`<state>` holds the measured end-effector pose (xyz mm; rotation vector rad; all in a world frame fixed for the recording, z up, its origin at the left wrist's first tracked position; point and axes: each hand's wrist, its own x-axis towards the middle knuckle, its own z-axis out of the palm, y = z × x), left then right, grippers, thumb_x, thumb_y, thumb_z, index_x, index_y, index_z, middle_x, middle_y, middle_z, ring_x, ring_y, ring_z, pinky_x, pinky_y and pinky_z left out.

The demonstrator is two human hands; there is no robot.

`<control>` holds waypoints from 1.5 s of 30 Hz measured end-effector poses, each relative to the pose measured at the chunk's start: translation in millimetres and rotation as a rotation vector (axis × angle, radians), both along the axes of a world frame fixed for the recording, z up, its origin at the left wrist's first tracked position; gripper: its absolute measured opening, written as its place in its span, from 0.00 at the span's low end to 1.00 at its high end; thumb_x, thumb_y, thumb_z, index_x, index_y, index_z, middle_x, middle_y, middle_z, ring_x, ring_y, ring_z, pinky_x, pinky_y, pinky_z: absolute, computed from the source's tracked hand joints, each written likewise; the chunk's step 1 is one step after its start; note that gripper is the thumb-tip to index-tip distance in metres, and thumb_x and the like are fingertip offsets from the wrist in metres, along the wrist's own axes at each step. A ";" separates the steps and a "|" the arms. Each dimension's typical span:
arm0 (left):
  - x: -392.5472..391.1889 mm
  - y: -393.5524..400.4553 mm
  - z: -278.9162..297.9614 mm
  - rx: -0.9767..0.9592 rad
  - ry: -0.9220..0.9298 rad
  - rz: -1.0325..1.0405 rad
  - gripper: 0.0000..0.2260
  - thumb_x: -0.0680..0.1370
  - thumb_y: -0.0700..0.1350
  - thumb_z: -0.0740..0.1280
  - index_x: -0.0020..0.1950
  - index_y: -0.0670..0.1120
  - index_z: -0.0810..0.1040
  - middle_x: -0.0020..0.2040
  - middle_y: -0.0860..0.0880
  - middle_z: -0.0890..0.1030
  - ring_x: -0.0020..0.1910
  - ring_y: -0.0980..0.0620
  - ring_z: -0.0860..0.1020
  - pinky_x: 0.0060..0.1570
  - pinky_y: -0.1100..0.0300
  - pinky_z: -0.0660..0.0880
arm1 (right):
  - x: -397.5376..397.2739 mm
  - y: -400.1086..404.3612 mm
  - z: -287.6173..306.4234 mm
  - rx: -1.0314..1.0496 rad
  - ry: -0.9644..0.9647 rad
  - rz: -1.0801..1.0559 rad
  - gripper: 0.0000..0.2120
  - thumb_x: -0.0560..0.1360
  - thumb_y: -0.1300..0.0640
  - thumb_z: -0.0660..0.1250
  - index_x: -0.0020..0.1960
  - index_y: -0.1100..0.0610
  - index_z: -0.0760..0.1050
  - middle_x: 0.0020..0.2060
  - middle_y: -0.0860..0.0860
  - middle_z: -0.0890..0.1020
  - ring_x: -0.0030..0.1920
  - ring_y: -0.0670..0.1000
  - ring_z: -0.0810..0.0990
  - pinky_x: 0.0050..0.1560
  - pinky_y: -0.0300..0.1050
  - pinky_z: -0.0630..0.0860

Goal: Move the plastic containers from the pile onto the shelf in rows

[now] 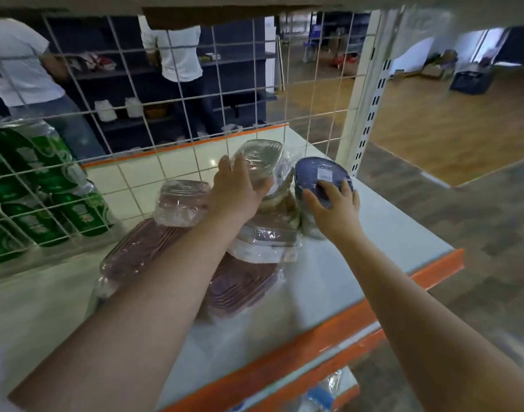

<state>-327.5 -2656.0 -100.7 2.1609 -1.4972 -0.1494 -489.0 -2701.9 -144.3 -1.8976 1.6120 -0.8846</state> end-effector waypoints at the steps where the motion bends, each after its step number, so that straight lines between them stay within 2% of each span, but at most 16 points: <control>1: 0.6 -1.1 2.1 0.011 -0.036 -0.003 0.37 0.77 0.63 0.60 0.78 0.46 0.50 0.78 0.43 0.50 0.75 0.40 0.56 0.69 0.45 0.61 | -0.8 -3.6 -0.5 -0.011 0.008 -0.009 0.24 0.78 0.44 0.60 0.71 0.52 0.67 0.76 0.59 0.56 0.76 0.56 0.48 0.75 0.48 0.44; 4: 4.9 -1.4 6.7 0.022 -0.090 -0.019 0.37 0.76 0.64 0.61 0.77 0.46 0.53 0.77 0.42 0.51 0.76 0.40 0.53 0.71 0.46 0.57 | 0.4 -9.4 -3.0 -0.022 0.049 -0.030 0.24 0.77 0.41 0.60 0.70 0.50 0.68 0.75 0.58 0.60 0.76 0.57 0.50 0.74 0.46 0.41; 7: 10.8 4.8 8.3 -0.018 -0.084 -0.021 0.37 0.74 0.65 0.62 0.76 0.46 0.58 0.75 0.41 0.57 0.73 0.40 0.58 0.70 0.47 0.60 | 2.6 -9.1 -3.1 -0.059 0.053 -0.047 0.26 0.75 0.38 0.59 0.67 0.53 0.71 0.70 0.58 0.68 0.75 0.57 0.55 0.74 0.46 0.41; 11: 14.6 16.6 12.4 -0.055 -0.115 -0.041 0.36 0.74 0.65 0.62 0.74 0.46 0.60 0.73 0.42 0.61 0.71 0.41 0.62 0.66 0.48 0.63 | 7.2 2.9 8.5 -0.073 -0.002 -0.081 0.23 0.77 0.46 0.63 0.69 0.54 0.69 0.72 0.58 0.63 0.74 0.59 0.54 0.73 0.49 0.51; 13: 17.1 23.7 14.0 -0.069 -0.094 -0.035 0.33 0.75 0.63 0.63 0.74 0.46 0.61 0.73 0.43 0.61 0.71 0.42 0.61 0.66 0.48 0.64 | 11.8 11.4 14.1 -0.084 -0.023 -0.078 0.23 0.77 0.47 0.64 0.68 0.54 0.69 0.71 0.58 0.64 0.72 0.59 0.55 0.71 0.49 0.55; 22: 43.3 90.2 19.9 -0.169 -0.065 0.025 0.22 0.79 0.53 0.62 0.71 0.47 0.65 0.69 0.45 0.66 0.67 0.46 0.66 0.61 0.53 0.66 | 45.7 69.9 39.5 -0.195 -0.073 -0.008 0.17 0.77 0.52 0.63 0.65 0.55 0.73 0.66 0.58 0.69 0.68 0.59 0.62 0.64 0.46 0.58; 24: 56.1 113.4 22.5 -0.178 -0.064 0.037 0.21 0.80 0.52 0.61 0.71 0.46 0.65 0.69 0.44 0.67 0.66 0.45 0.67 0.60 0.52 0.67 | 58.6 86.0 44.2 -0.217 -0.073 0.025 0.16 0.77 0.53 0.63 0.63 0.56 0.74 0.64 0.59 0.72 0.66 0.59 0.64 0.61 0.45 0.58; 27: 83.5 152.8 22.2 -0.156 -0.046 0.064 0.20 0.80 0.52 0.60 0.69 0.46 0.67 0.65 0.44 0.71 0.63 0.44 0.71 0.58 0.53 0.69 | 84.0 116.2 49.4 -0.250 -0.119 0.082 0.14 0.76 0.56 0.64 0.60 0.59 0.75 0.60 0.60 0.74 0.62 0.60 0.69 0.60 0.48 0.64; 29: 104.9 182.8 20.4 -0.105 -0.030 0.096 0.21 0.79 0.54 0.62 0.68 0.46 0.68 0.65 0.44 0.72 0.62 0.45 0.72 0.58 0.53 0.71 | 104.3 140.8 49.5 -0.267 -0.161 0.127 0.13 0.75 0.57 0.65 0.59 0.60 0.76 0.57 0.60 0.76 0.58 0.61 0.73 0.59 0.51 0.69; 33: 148.0 254.2 17.4 0.009 -0.014 0.145 0.21 0.79 0.54 0.62 0.68 0.45 0.69 0.65 0.45 0.73 0.61 0.44 0.74 0.56 0.54 0.71 | 146.6 198.9 45.6 -0.251 -0.194 0.203 0.14 0.75 0.58 0.65 0.58 0.62 0.74 0.53 0.60 0.79 0.53 0.61 0.76 0.54 0.58 0.73; 35: 168.5 295.1 16.3 0.057 -0.026 0.146 0.21 0.80 0.54 0.61 0.69 0.45 0.68 0.65 0.45 0.73 0.62 0.45 0.73 0.58 0.53 0.72 | 169.0 231.4 42.8 -0.232 -0.202 0.243 0.14 0.75 0.58 0.65 0.59 0.62 0.73 0.51 0.59 0.79 0.52 0.60 0.77 0.53 0.57 0.74; 38: 199.3 357.4 12.9 0.136 -0.035 0.159 0.20 0.80 0.53 0.60 0.69 0.45 0.68 0.66 0.45 0.72 0.62 0.46 0.73 0.58 0.55 0.70 | 204.4 284.0 39.1 -0.152 -0.165 0.304 0.18 0.75 0.58 0.66 0.63 0.62 0.71 0.55 0.59 0.77 0.55 0.59 0.75 0.53 0.49 0.71; 42: 242.3 434.2 5.3 0.201 -0.061 0.224 0.16 0.79 0.52 0.62 0.65 0.47 0.72 0.66 0.45 0.72 0.63 0.47 0.72 0.60 0.56 0.70 | 247.8 351.3 30.9 -0.085 -0.156 0.380 0.20 0.76 0.57 0.65 0.66 0.59 0.69 0.58 0.58 0.75 0.58 0.58 0.74 0.54 0.50 0.72; 45: 266.1 486.9 1.0 0.236 -0.061 0.260 0.15 0.80 0.51 0.61 0.64 0.46 0.74 0.63 0.46 0.73 0.62 0.47 0.72 0.57 0.56 0.70 | 275.0 394.0 22.3 -0.042 -0.155 0.430 0.20 0.76 0.57 0.65 0.66 0.58 0.68 0.61 0.57 0.73 0.59 0.54 0.73 0.56 0.46 0.70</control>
